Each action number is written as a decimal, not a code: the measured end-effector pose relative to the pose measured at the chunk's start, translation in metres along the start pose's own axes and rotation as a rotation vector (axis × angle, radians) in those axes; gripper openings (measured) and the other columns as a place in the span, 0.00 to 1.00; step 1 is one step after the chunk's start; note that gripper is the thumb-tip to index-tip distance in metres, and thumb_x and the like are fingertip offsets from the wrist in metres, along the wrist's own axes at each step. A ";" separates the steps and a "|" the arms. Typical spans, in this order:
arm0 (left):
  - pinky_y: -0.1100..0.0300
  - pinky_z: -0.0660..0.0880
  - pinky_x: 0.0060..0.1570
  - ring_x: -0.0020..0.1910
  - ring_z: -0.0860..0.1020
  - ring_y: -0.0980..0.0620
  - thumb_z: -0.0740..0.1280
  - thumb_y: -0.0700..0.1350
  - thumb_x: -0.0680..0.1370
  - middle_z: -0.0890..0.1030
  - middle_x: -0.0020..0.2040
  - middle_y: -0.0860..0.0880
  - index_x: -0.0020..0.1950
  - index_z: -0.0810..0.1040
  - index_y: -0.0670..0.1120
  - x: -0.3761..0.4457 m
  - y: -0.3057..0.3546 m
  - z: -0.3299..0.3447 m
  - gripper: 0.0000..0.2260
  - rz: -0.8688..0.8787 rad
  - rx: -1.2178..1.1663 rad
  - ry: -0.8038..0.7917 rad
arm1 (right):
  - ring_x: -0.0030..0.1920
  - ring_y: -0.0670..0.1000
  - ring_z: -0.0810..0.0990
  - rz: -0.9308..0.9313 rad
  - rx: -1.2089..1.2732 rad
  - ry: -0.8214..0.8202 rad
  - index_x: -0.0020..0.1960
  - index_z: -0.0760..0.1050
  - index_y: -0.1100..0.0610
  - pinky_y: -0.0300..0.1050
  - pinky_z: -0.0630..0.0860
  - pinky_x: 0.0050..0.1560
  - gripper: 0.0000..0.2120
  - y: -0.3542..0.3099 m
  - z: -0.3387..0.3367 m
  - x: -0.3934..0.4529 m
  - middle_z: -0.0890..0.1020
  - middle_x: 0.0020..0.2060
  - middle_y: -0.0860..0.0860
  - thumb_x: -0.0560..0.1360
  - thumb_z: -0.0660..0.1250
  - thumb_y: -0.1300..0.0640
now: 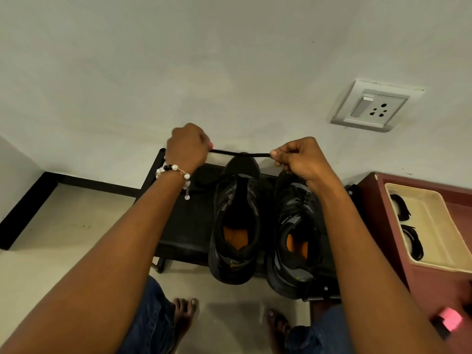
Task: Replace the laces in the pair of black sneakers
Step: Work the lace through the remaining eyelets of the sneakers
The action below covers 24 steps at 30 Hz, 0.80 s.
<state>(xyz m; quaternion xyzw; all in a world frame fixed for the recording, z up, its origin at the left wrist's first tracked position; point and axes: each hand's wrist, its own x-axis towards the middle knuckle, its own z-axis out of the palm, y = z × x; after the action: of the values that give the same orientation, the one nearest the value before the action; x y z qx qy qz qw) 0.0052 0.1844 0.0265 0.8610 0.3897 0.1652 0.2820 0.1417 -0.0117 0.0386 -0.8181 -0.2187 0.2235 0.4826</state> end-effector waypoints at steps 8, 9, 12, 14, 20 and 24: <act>0.67 0.71 0.26 0.20 0.71 0.58 0.71 0.44 0.76 0.85 0.41 0.49 0.51 0.84 0.44 -0.021 0.045 0.015 0.07 0.159 -0.318 -0.362 | 0.24 0.42 0.72 -0.014 0.082 -0.093 0.45 0.82 0.63 0.35 0.71 0.30 0.06 -0.015 0.023 -0.008 0.82 0.33 0.54 0.75 0.72 0.60; 0.67 0.71 0.26 0.20 0.71 0.59 0.71 0.42 0.76 0.85 0.38 0.48 0.49 0.84 0.43 -0.019 0.042 0.013 0.05 0.107 -0.344 -0.310 | 0.24 0.42 0.72 0.001 0.088 -0.093 0.45 0.83 0.63 0.35 0.72 0.30 0.06 -0.014 0.019 -0.008 0.82 0.33 0.54 0.74 0.72 0.60; 0.60 0.78 0.37 0.25 0.76 0.61 0.71 0.41 0.76 0.84 0.37 0.48 0.42 0.84 0.43 -0.006 0.024 0.009 0.04 -0.038 -0.346 -0.060 | 0.26 0.42 0.74 0.040 0.015 -0.062 0.45 0.83 0.62 0.35 0.73 0.32 0.05 -0.005 0.009 -0.004 0.84 0.36 0.55 0.74 0.73 0.59; 0.54 0.80 0.45 0.37 0.82 0.52 0.71 0.43 0.75 0.84 0.41 0.46 0.41 0.84 0.43 0.004 0.005 0.008 0.06 -0.154 -0.264 0.084 | 0.28 0.44 0.74 0.066 -0.014 -0.031 0.44 0.83 0.61 0.37 0.73 0.33 0.05 0.001 0.006 -0.001 0.84 0.36 0.54 0.74 0.73 0.59; 0.56 0.80 0.47 0.37 0.82 0.47 0.72 0.48 0.74 0.81 0.56 0.48 0.56 0.82 0.48 -0.008 0.012 0.016 0.11 0.041 -0.059 -0.190 | 0.28 0.43 0.75 0.056 -0.002 -0.039 0.43 0.83 0.62 0.37 0.73 0.33 0.06 -0.004 0.013 -0.001 0.84 0.35 0.54 0.73 0.74 0.58; 0.68 0.77 0.35 0.20 0.76 0.57 0.69 0.45 0.77 0.82 0.54 0.53 0.58 0.82 0.48 -0.023 0.040 0.020 0.10 0.240 -0.218 -0.428 | 0.29 0.46 0.75 0.029 -0.005 -0.095 0.42 0.83 0.61 0.39 0.72 0.33 0.06 -0.010 0.026 -0.005 0.83 0.33 0.54 0.74 0.74 0.58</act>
<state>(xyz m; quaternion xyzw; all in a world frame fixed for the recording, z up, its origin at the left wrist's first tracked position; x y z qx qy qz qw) 0.0238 0.1379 0.0337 0.8809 0.1960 0.0526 0.4277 0.1213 0.0078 0.0369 -0.8109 -0.2300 0.2686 0.4663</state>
